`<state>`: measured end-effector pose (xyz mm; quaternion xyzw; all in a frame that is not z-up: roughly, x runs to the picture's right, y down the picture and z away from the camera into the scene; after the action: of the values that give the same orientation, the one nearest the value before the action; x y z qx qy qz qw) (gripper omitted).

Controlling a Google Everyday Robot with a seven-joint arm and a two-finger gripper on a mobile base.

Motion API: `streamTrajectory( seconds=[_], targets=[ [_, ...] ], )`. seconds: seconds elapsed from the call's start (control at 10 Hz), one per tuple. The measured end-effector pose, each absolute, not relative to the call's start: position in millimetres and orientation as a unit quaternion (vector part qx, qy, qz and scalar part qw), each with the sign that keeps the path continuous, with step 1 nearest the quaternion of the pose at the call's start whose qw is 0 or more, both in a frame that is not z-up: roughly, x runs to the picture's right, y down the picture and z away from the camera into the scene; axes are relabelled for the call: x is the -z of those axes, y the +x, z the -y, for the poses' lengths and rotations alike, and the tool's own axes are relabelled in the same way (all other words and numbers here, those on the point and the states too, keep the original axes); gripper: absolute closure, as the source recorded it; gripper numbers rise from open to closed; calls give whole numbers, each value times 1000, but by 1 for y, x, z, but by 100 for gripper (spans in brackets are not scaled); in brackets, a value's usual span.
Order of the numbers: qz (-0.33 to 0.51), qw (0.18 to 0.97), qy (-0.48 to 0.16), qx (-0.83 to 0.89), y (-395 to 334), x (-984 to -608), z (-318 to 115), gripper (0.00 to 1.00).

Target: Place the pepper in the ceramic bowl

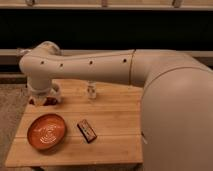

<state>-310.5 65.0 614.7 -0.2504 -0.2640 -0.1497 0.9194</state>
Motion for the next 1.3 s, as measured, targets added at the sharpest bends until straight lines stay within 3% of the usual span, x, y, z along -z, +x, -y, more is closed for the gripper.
streamTrajectory(
  seconds=[0.3,0.6,0.9,1.3],
  targets=[
    [272,892,-284,222,-345,-592,-120,93],
    [257,867,-315,289,-368,-605,-170,63],
    [224,868,-331,294,-366,-629,-174,33],
    [181,867,-351,304,-357,-652,-172,29]
  ],
)
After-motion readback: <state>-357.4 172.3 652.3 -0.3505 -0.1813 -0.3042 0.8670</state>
